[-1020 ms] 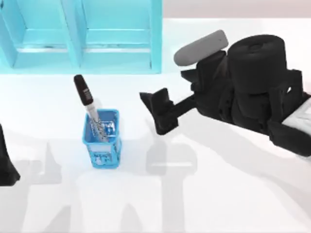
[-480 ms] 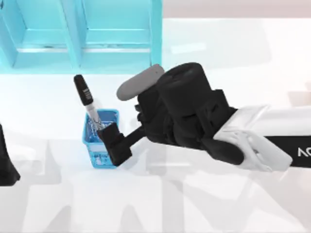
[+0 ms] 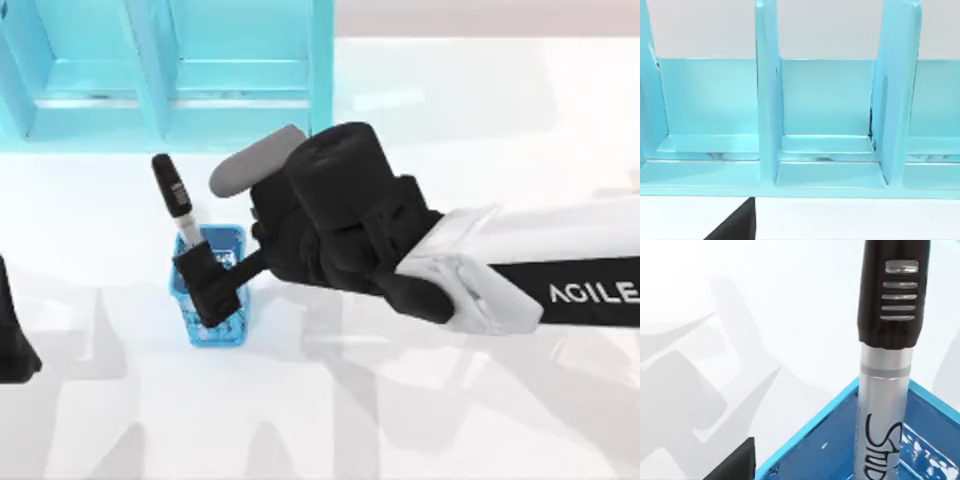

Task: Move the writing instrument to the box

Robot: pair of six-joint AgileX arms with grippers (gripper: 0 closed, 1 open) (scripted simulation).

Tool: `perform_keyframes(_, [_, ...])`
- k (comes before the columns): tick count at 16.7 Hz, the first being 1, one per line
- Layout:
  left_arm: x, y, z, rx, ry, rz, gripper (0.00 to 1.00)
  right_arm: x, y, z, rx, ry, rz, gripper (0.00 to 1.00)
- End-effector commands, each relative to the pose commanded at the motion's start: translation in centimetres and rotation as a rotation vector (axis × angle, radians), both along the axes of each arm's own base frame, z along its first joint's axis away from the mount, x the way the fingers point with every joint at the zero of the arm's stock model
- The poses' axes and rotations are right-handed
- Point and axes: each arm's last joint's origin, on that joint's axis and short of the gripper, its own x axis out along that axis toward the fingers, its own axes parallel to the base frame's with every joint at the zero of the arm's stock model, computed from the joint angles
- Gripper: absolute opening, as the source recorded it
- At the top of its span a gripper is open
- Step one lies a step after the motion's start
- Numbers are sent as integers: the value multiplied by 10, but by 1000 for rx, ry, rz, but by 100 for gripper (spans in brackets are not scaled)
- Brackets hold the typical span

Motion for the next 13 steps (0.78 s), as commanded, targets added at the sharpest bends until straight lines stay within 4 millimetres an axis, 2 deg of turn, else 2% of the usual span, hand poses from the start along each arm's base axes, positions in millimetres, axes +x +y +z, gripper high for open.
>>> perform_keyframes(5, [0,0,0,0,0,0,100,28,40,-37,-8,7,0,100])
perform_keyframes(11, [0,0,0,0,0,0,100,31,46,-42,-5,5,0,100])
perform_keyframes(13, [0,0,0,0,0,0,100,31,46,-42,-5,5,0,85])
